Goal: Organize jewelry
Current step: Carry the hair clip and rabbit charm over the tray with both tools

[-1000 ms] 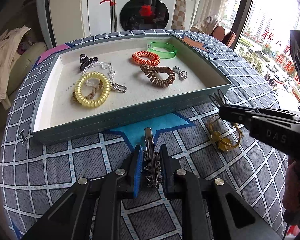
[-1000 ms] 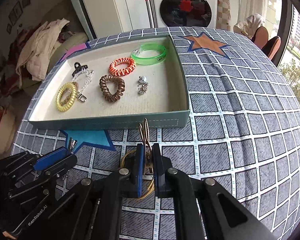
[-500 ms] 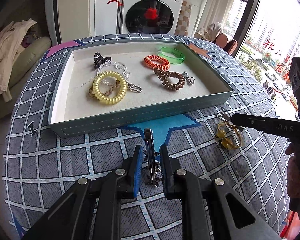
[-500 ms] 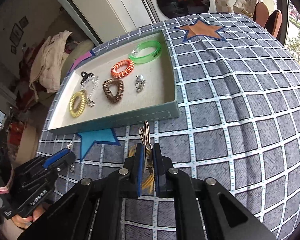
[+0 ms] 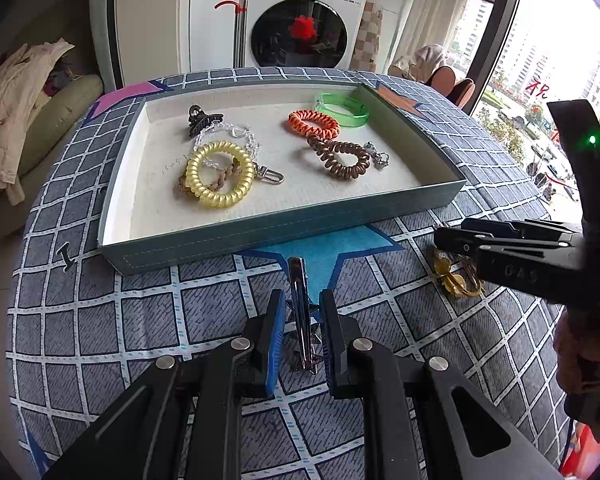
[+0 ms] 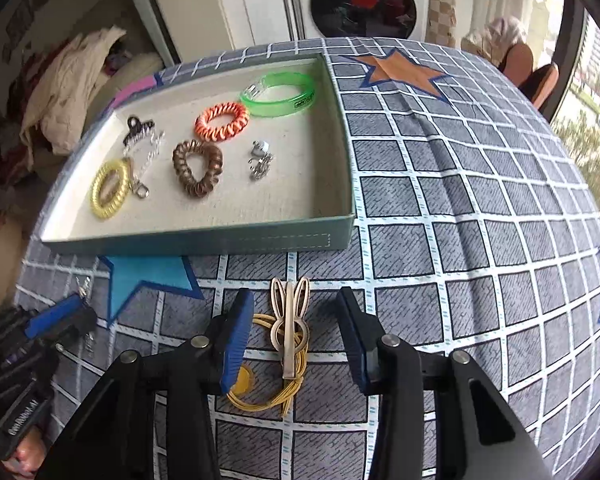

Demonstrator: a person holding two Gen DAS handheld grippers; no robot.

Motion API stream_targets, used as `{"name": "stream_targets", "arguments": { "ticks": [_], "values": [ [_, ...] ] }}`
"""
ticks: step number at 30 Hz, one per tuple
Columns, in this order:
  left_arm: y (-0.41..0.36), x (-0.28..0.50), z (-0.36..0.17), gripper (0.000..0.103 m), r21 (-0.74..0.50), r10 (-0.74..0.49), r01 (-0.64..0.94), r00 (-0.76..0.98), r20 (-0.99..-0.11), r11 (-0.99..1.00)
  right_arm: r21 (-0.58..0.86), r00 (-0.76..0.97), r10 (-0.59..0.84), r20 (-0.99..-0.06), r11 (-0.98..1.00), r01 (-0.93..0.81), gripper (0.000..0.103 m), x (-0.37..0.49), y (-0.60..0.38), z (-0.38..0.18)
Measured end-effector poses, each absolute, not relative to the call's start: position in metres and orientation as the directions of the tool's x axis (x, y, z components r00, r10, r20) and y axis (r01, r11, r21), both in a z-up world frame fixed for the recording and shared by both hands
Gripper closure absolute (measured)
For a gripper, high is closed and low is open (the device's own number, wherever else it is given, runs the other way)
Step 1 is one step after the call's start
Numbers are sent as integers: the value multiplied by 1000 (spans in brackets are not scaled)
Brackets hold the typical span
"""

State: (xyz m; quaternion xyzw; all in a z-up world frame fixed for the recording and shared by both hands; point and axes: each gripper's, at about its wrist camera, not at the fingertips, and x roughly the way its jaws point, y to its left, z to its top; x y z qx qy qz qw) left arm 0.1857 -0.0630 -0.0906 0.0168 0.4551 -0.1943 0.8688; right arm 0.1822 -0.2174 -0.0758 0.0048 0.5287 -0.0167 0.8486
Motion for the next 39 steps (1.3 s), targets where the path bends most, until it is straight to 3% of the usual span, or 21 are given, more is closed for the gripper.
{"name": "stream_targets", "arguments": {
  "ticks": [1,2,11,22,24,39],
  "values": [
    [-63,186,-91,66,-150,-324,351,510,-797,924,-1,440,-10,-898,1000,21,81,182,-214,-75],
    [-62,186,-91,66,-154,-325,349,509,-797,924,-8,440,-21,-898,999,33,84,182,-214,-74],
    [-54,186,-86,66,-173,-338,342,518,-785,924,242,532,159,-832,966,91,84,167,-252,-51],
    [-45,191,-70,66,-177,-342,331,552,-761,927,280,568,195,-800,958,66,84,175,-241,-34],
    [-44,195,-66,73,-176,-343,331,560,-754,927,282,570,198,-797,958,61,84,179,-239,-33],
    [-30,219,-53,72,-199,-348,305,580,-737,931,300,582,214,-784,952,55,84,197,-233,-30]
  ]
}}
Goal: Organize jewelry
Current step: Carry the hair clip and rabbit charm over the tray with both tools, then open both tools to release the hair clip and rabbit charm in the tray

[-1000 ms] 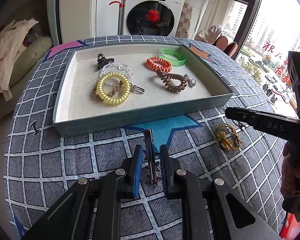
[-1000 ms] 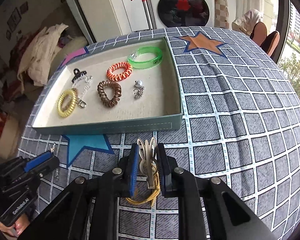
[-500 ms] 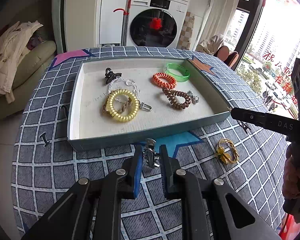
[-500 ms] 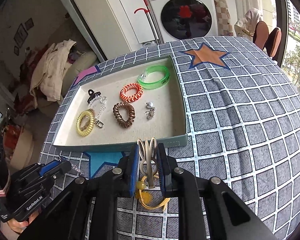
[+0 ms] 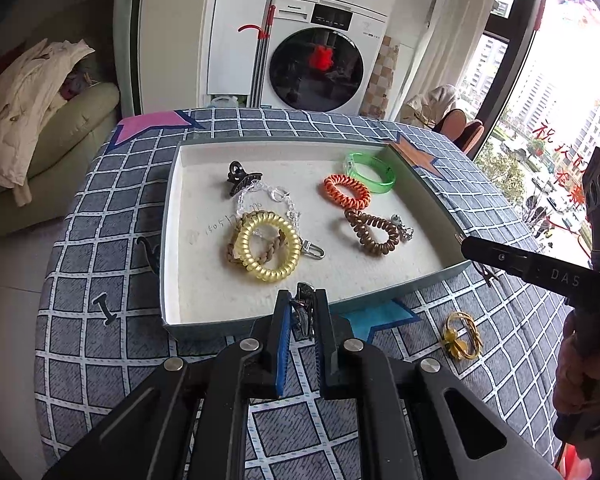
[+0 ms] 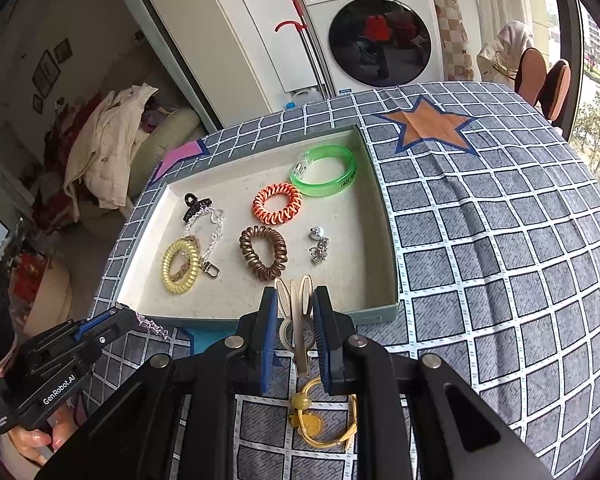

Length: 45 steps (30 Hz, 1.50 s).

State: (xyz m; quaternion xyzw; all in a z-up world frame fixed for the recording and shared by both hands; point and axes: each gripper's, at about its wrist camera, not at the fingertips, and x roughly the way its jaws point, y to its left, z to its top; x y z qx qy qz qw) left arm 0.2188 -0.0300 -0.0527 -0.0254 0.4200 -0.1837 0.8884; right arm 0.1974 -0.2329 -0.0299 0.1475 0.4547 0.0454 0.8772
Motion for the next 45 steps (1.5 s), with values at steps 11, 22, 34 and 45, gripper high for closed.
{"name": "stream_targets", "arguments": {
  "ticks": [11,22,34,45],
  "values": [
    [-35,258,-31,72,-180,-338,305,623,-705,935,292,586,199,-785,954,67,84,227,-234,-29],
    [-34,294,-62,72,-180,-309,270,581,-753,946,260,560,167,-811,961,91,84,262,-235,-51],
    [-46,301,-69,72,-89,-240,266,611,-754,960,201,533,118,-838,975,100,83,278,-231,-72],
    [-48,297,-81,72,-48,-195,251,606,-771,967,167,530,103,-842,983,74,56,274,-224,-73]
  ]
}}
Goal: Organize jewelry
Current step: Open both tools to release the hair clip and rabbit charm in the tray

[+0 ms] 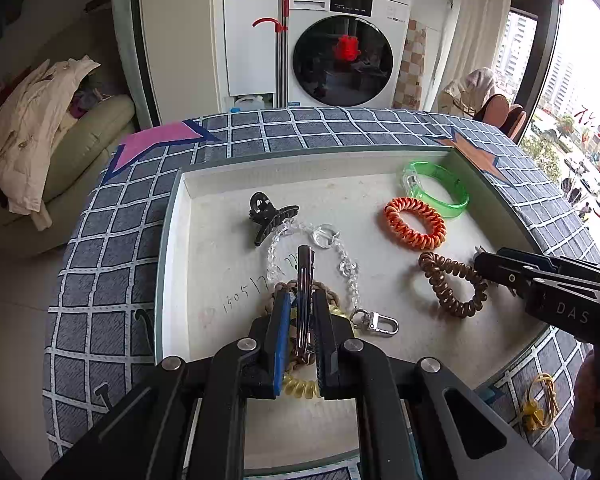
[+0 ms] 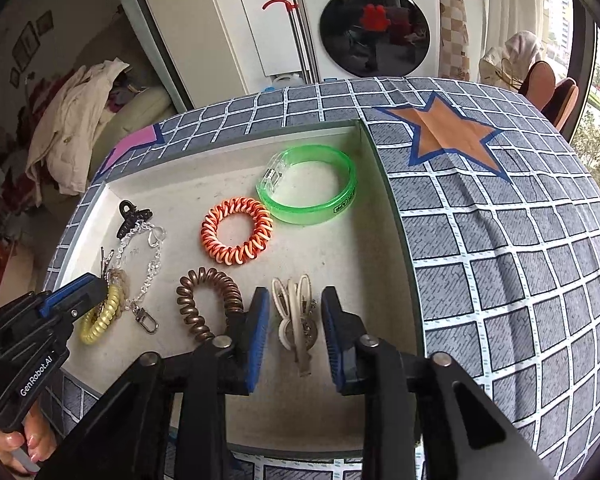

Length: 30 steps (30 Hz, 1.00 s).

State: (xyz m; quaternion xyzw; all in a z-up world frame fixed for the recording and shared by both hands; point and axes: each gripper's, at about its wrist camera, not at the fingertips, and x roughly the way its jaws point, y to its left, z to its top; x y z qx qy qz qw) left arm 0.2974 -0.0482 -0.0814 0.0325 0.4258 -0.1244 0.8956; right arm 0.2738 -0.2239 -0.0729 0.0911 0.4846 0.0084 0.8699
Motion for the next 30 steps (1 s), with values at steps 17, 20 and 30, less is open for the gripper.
{"name": "stream_targets", "arguments": {
  "ticks": [17,20,30],
  "values": [
    [-47,274,-63,9,28,-129,213,687,-715,977,166,578,100,-810,984,63,33,250,-220,-53],
    [-44,271,-61,0,22,-121,194,691,-712,981,146,600,81,-796,987,60,24,242,-218,-47],
    [-32,245,-62,0,9,-67,101,725,-685,995,56,676,-6,-737,996,70,16,206,-208,-47]
  ]
}}
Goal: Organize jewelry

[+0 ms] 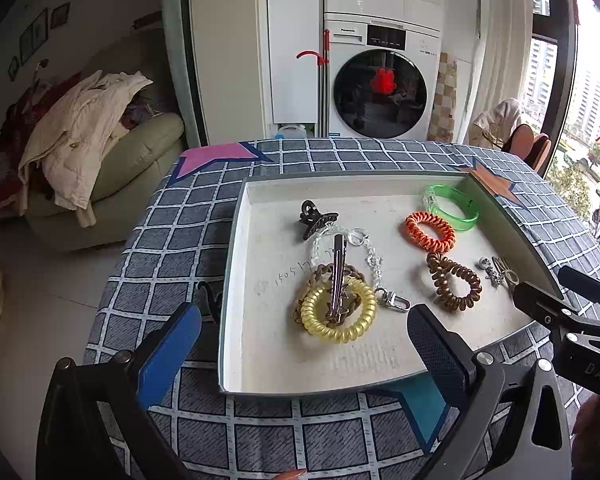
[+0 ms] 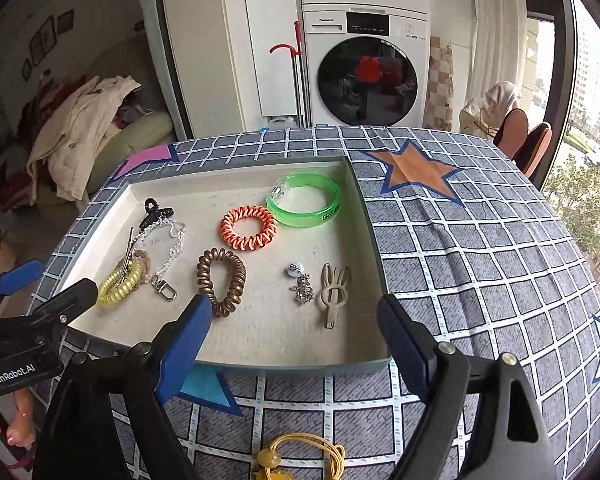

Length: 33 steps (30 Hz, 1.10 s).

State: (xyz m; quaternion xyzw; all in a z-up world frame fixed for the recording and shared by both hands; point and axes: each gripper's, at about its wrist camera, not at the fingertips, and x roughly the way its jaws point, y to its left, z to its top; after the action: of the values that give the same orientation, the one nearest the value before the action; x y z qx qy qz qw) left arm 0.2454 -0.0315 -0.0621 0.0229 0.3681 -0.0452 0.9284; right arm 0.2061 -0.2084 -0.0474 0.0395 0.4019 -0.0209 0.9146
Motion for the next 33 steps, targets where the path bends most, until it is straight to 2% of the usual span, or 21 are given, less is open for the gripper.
{"name": "stream_targets", "arguments": {
  "ticks": [10,33],
  "values": [
    [-24,226,-62,0,5,-34,50,758,-652,999,45,720,-28,-694,996,82,15,192,-206,-43],
    [-27,215,-68,0,33,-3,34,749,-663,999,17,731,-35,-682,998,64,15,189,-197,-40]
  ]
}}
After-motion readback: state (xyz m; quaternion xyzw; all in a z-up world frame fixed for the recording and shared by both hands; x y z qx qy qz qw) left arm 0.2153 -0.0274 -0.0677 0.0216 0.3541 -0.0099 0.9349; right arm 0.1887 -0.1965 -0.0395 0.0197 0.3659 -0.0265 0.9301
